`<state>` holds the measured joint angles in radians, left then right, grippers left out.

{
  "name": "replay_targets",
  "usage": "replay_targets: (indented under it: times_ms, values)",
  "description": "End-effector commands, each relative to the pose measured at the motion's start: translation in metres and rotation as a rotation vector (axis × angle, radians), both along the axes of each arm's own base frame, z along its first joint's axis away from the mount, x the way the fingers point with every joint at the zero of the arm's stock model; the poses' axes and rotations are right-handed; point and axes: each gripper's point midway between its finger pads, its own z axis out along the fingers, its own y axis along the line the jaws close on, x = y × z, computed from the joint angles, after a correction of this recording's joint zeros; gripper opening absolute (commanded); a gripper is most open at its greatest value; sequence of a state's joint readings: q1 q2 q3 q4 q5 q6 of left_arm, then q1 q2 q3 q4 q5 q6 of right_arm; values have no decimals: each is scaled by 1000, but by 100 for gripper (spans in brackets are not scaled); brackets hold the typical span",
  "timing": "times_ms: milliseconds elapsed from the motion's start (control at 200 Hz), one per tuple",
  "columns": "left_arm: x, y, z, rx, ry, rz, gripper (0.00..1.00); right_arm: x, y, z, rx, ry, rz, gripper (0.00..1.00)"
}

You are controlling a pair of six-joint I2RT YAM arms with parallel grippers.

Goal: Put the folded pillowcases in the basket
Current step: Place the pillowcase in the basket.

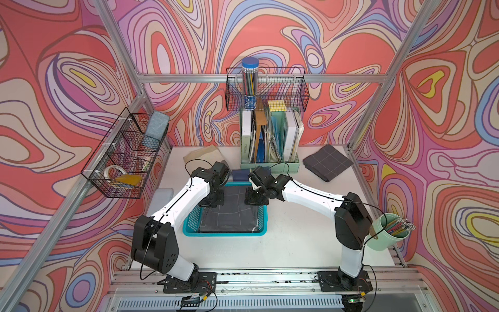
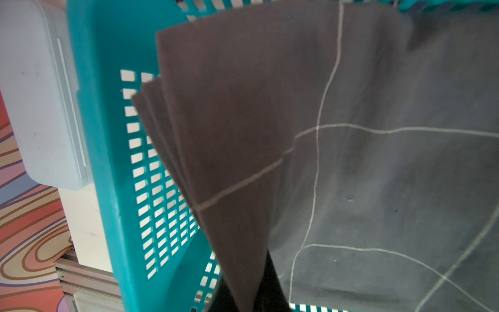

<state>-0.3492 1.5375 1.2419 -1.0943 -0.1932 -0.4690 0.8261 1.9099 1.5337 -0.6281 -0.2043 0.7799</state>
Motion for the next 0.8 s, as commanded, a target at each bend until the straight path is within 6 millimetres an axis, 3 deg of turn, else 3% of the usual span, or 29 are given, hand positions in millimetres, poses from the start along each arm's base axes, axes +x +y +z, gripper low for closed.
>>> replay_targets:
  times_ms: [0, 300, 656, 721, 796]
  values:
    - [2, 12, -20, 28, 13, 38, 0, 1, -2, -17, -19, 10, -27, 0]
    - [16, 14, -38, 37, -18, 56, 0, -3, -10, -42, -70, 35, -37, 0]
    - [-1, 27, -61, 128, 107, 68, 0, -3, -13, -57, -113, 58, -30, 0]
    - [-2, 30, -60, 153, 121, 72, 0, -3, -15, -58, -123, 56, -35, 8]
    - [-1, 33, -58, 167, 113, 71, 10, -3, -16, -57, -129, 50, -37, 13]
